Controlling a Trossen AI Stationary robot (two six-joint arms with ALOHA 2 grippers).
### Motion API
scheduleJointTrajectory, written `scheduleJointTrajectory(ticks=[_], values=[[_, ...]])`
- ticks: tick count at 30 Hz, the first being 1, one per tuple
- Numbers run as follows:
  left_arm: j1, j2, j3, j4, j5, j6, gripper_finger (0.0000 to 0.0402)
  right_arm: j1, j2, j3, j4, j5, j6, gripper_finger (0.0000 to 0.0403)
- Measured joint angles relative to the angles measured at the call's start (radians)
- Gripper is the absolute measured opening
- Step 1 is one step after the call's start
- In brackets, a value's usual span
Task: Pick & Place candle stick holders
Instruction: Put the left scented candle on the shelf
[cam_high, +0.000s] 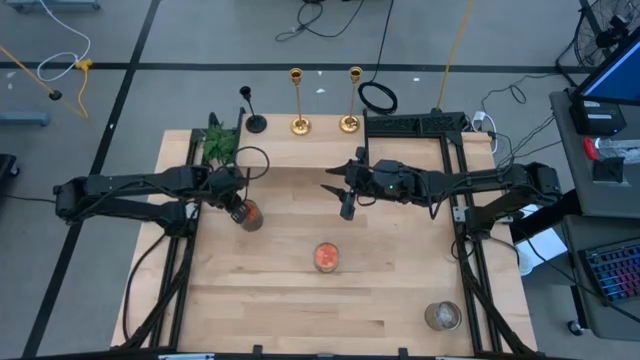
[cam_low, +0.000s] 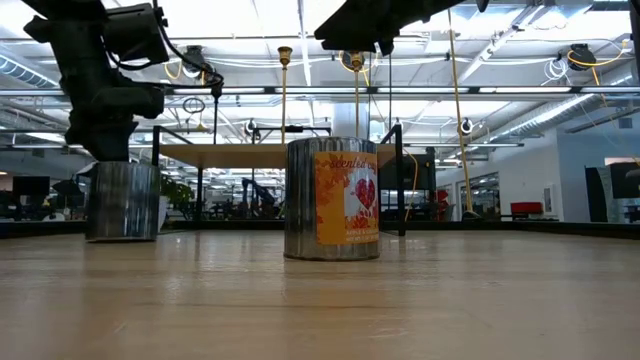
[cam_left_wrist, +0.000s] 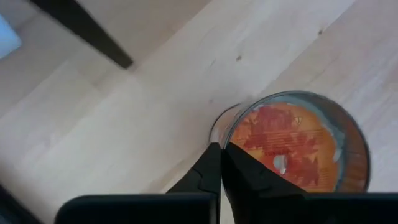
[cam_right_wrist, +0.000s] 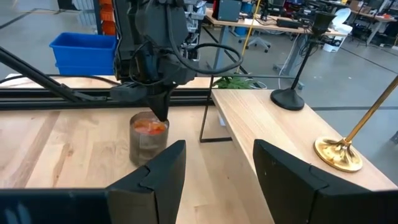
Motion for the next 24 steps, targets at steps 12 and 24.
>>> scheduleJointTrajectory(ticks=[12, 24], values=[[-0.146, 0.001, 0.086, 0.144, 0.033, -0.002, 0.0005, 0.0, 0.0, 0.0, 0.0, 0.0, 0.0, 0.0187], [-0.207, 0.0, 0.381, 0.128, -0.199, 0.156, 0.0003, 0.0, 0.0, 0.0, 0.005, 0.0, -0.002, 0.0187]])
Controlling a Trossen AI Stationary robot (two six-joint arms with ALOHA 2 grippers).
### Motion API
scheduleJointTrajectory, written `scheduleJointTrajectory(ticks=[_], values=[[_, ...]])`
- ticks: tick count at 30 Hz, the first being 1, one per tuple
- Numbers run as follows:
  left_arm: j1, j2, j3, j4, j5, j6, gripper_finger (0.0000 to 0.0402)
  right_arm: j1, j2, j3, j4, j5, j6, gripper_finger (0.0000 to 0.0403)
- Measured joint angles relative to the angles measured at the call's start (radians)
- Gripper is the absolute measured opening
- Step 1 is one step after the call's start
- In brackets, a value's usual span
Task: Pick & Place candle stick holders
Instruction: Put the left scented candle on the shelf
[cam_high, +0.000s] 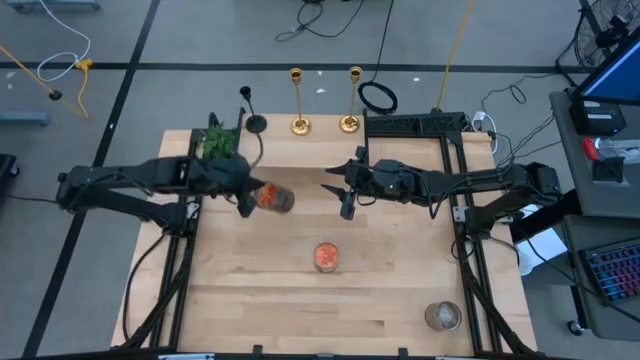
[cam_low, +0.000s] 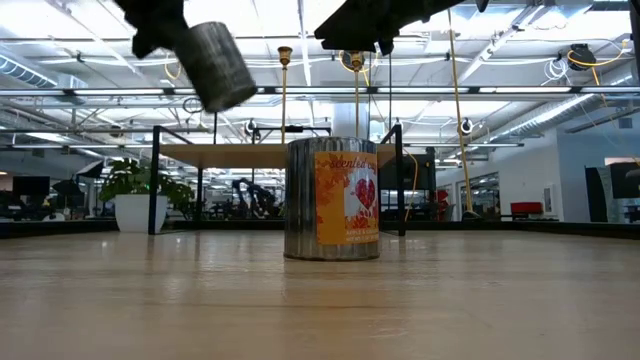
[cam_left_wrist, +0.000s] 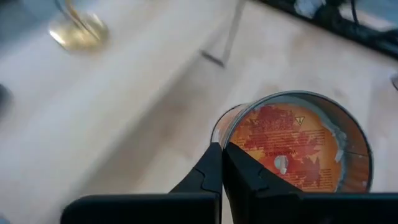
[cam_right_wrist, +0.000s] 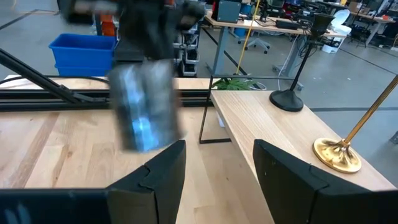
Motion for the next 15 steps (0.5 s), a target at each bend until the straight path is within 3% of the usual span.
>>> scheduleJointTrajectory(ticks=[7, 15], values=[[0.144, 0.011, 0.151, -0.09, -0.085, 0.125, 0.0002, 0.0, 0.0, 0.0, 0.0, 0.0, 0.001, 0.0187], [0.37, 0.088, 0.172, -0.137, -0.059, 0.185, 0.0002, 0.0, 0.0, 0.0, 0.0, 0.0, 0.001, 0.0187]])
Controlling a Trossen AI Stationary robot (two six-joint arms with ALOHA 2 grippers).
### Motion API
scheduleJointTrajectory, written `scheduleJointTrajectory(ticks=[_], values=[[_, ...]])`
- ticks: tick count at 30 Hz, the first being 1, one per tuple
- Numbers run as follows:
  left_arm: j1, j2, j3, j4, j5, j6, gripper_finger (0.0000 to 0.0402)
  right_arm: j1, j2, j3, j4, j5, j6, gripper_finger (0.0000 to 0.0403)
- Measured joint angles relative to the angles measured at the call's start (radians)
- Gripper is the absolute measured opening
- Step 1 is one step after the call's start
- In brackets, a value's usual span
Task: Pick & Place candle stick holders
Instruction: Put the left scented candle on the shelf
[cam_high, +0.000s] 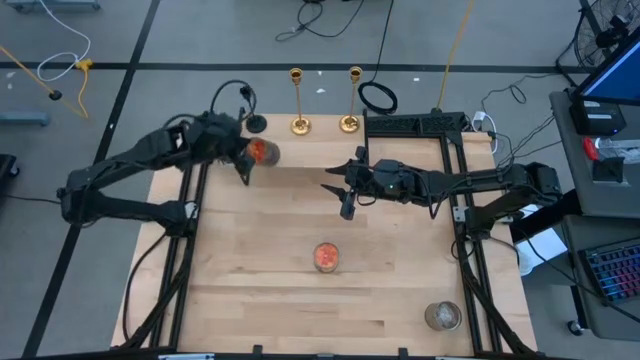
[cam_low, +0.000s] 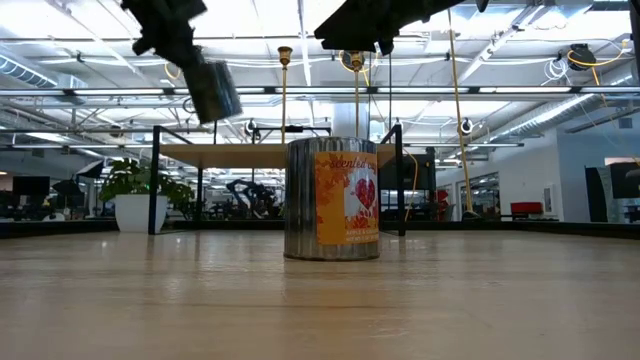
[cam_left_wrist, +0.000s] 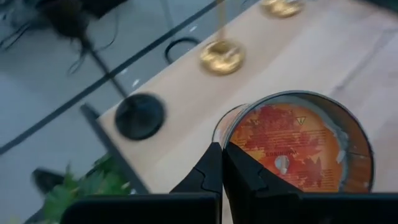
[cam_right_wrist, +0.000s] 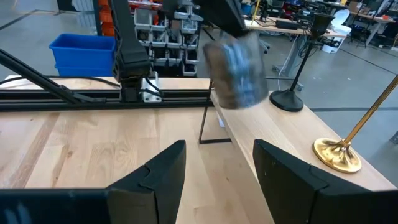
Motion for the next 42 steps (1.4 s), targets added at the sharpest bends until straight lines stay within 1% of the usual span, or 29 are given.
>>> scheduleJointTrajectory(ticks=[4, 7, 10, 20, 25, 28, 31, 34, 42], values=[[0.096, 0.048, 0.0, -0.04, 0.05, 0.026, 0.0002, 0.0, 0.0, 0.0, 0.0, 0.0, 0.0, 0.0187], [0.148, 0.065, 0.0, -0.033, 0.072, 0.037, 0.0001, 0.0, 0.0, 0.0, 0.0, 0.0, 0.0, 0.0187], [0.191, 0.073, 0.0, -0.035, 0.075, 0.056, 0.0002, 0.0, 0.0, 0.0, 0.0, 0.0, 0.0, 0.0187], [0.323, 0.076, 0.0, -0.04, 0.138, 0.062, 0.0004, 0.0, 0.0, 0.0, 0.0, 0.0, -0.001, 0.0187], [0.348, 0.108, 0.0, -0.03, 0.209, 0.067, 0.0003, 0.0, 0.0, 0.0, 0.0, 0.0, 0.0, 0.0187], [0.354, 0.137, 0.002, -0.013, 0.237, 0.067, 0.0018, 0.0, 0.0, 0.0, 0.0, 0.0, -0.001, 0.0187], [0.355, 0.161, 0.001, 0.004, 0.228, 0.068, 0.0034, 0.0, 0.0, 0.0, 0.0, 0.0, -0.002, 0.0187], [0.354, 0.171, 0.001, 0.014, 0.22, 0.071, 0.0037, 0.0, 0.0, 0.0, 0.0, 0.0, -0.003, 0.0187], [0.354, 0.158, -0.001, 0.014, 0.21, 0.076, 0.0017, 0.0, 0.0, 0.0, 0.0, 0.0, -0.007, 0.0187]])
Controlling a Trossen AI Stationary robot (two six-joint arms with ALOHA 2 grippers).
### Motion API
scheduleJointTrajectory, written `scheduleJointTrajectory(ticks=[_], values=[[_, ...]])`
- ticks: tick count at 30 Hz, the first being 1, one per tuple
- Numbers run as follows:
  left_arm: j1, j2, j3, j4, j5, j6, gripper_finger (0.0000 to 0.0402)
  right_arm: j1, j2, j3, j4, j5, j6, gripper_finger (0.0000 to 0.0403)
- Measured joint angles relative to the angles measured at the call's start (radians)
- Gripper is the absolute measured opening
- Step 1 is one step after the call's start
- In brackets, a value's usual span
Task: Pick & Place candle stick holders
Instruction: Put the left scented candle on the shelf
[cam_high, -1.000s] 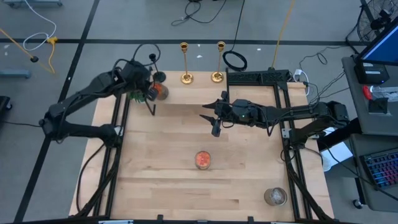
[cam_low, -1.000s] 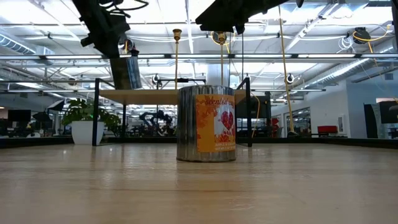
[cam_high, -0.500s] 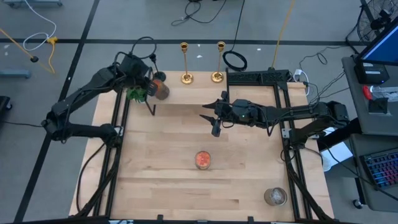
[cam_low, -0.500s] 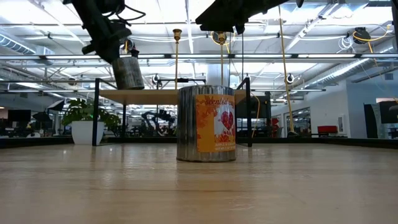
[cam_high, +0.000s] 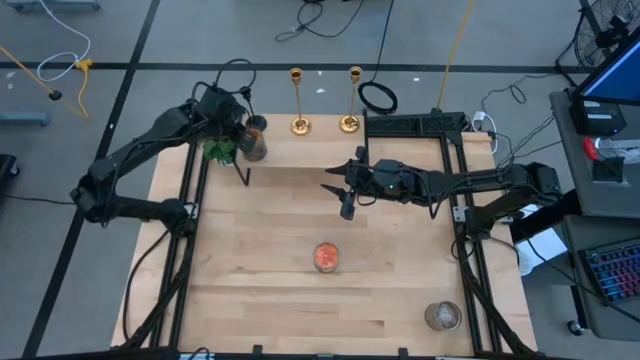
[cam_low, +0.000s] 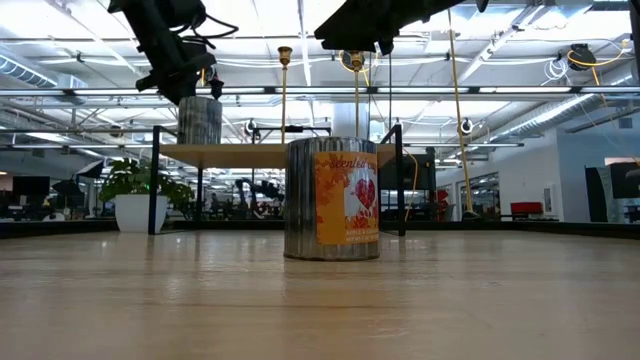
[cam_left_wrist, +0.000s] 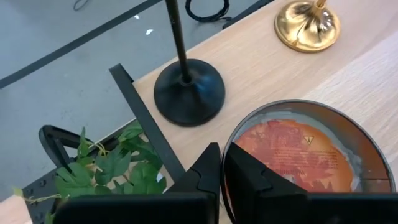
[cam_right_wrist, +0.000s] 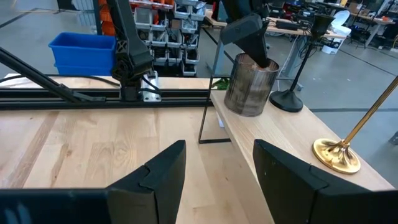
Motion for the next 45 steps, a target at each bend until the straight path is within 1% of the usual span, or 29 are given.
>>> scheduleJointTrajectory(ticks=[4, 13, 16, 21, 23, 26, 30, 35, 38, 41, 45], values=[[0.0, -0.001, 0.0, 0.006, 0.001, 0.002, 0.0021, 0.0, 0.0, 0.0, 0.0, 0.0, 0.0, 0.0187], [0.0, -0.001, 0.0, 0.042, 0.002, 0.002, 0.0072, 0.0, 0.0, 0.0, -0.002, -0.003, 0.0, 0.0187], [0.0, -0.001, 0.0, 0.042, 0.002, 0.027, 0.0083, 0.0, 0.0, 0.0, -0.017, -0.059, 0.006, 0.0187], [0.0, -0.012, 0.0, 0.043, 0.002, 0.066, 0.0085, 0.01, 0.002, 0.0, -0.066, -0.184, 0.008, 0.0187], [-0.002, -0.032, 0.0, 0.045, 0.004, 0.076, 0.0085, 0.023, 0.017, 0.0, -0.084, -0.187, 0.017, 0.0187], [-0.002, -0.077, 0.0, 0.045, 0.005, 0.073, 0.0085, 0.046, 0.04, -0.001, -0.132, -0.183, 0.072, 0.0187], [-0.006, -0.154, 0.0, 0.045, 0.05, 0.078, 0.0085, 0.084, 0.081, -0.001, -0.169, -0.183, 0.14, 0.0187], [-0.044, -0.259, 0.0, 0.044, 0.139, 0.109, 0.0085, 0.149, 0.129, -0.001, -0.197, -0.184, 0.169, 0.0187], [-0.086, -0.308, -0.001, 0.044, 0.182, 0.121, 0.0085, 0.185, 0.153, -0.001, -0.2, -0.184, 0.19, 0.0187], [-0.14, -0.337, -0.004, 0.05, 0.219, 0.123, 0.0085, 0.213, 0.166, -0.001, -0.199, -0.183, 0.261, 0.0187], [-0.227, -0.363, -0.054, 0.126, 0.261, 0.142, 0.0085, 0.228, 0.218, 0.0, -0.203, -0.183, 0.312, 0.0187]])
